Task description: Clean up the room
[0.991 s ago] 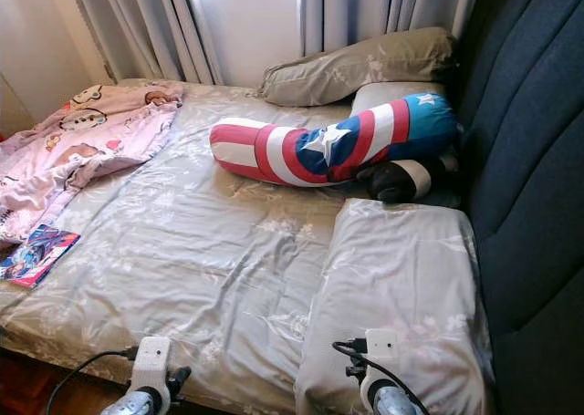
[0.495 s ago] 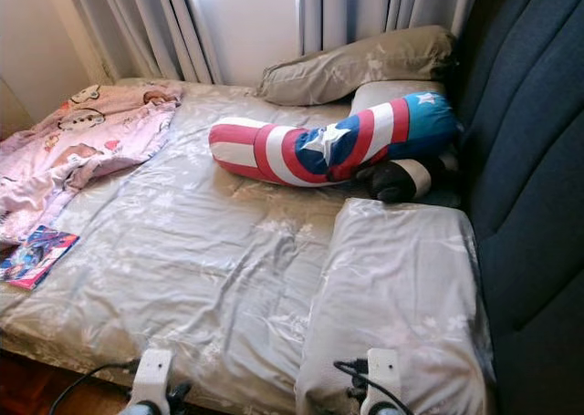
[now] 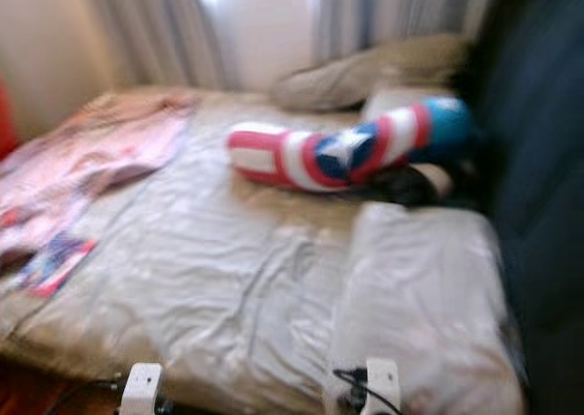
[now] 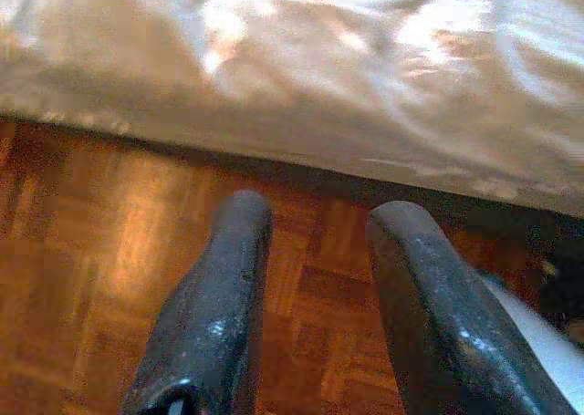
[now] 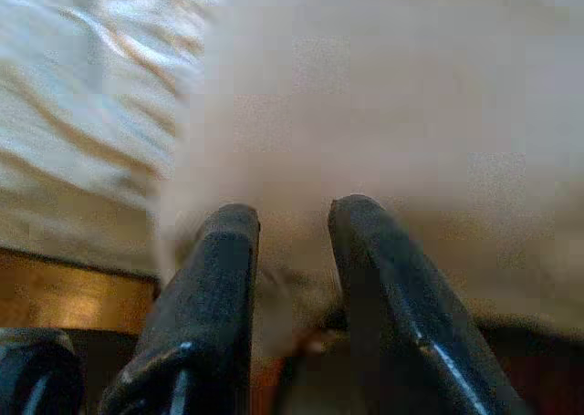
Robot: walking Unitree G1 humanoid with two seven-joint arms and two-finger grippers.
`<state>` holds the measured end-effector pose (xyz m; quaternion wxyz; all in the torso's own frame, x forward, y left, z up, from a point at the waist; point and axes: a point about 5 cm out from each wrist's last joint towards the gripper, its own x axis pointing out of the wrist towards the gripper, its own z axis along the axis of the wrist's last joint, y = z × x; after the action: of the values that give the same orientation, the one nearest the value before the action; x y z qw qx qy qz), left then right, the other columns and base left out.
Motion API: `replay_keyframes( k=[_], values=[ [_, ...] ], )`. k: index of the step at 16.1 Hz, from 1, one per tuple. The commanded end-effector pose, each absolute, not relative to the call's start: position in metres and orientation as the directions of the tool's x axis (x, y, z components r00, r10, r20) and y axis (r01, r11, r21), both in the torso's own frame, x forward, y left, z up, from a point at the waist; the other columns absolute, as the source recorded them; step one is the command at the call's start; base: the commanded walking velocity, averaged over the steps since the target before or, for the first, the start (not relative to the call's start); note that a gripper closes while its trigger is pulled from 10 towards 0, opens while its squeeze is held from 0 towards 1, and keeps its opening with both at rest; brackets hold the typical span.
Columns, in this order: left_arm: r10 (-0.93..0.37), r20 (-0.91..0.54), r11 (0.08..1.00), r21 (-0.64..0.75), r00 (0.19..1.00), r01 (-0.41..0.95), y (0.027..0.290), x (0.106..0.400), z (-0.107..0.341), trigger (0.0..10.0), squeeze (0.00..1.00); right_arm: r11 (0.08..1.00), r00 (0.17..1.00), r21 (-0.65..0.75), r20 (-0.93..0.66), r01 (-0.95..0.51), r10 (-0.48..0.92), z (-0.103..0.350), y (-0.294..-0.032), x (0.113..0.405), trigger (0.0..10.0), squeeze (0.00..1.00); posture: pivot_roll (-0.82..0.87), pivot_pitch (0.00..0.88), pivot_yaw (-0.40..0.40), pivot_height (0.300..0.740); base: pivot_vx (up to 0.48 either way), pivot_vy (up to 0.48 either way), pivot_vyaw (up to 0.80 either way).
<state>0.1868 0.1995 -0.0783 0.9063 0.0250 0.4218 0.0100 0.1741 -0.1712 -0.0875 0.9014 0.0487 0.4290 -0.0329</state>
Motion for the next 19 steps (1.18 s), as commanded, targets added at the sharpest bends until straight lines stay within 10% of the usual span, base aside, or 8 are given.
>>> replay_keyframes(
  k=[1, 19],
  values=[
    [0.035, -0.782, 0.998, 0.059, 0.622, 0.017, 0.198, 0.182, -0.081, 10.0, 0.0, 0.993, 0.616, 0.054, -0.787, 0.105, -0.022, -0.089, -0.173, 0.172, 10.0, 0.0, -0.02, 0.0, 0.056, 0.74, 0.0, 0.379, 0.0],
    [0.096, -0.792, 0.995, 0.09, 0.603, -0.04, 0.237, 0.172, -0.078, 10.0, 0.0, 0.997, 0.627, 0.051, -0.779, 0.065, -0.001, -0.088, -0.17, 0.173, 10.0, 0.0, -0.02, 0.0, 0.066, 0.74, 0.0, 0.38, 0.11]
  ],
)
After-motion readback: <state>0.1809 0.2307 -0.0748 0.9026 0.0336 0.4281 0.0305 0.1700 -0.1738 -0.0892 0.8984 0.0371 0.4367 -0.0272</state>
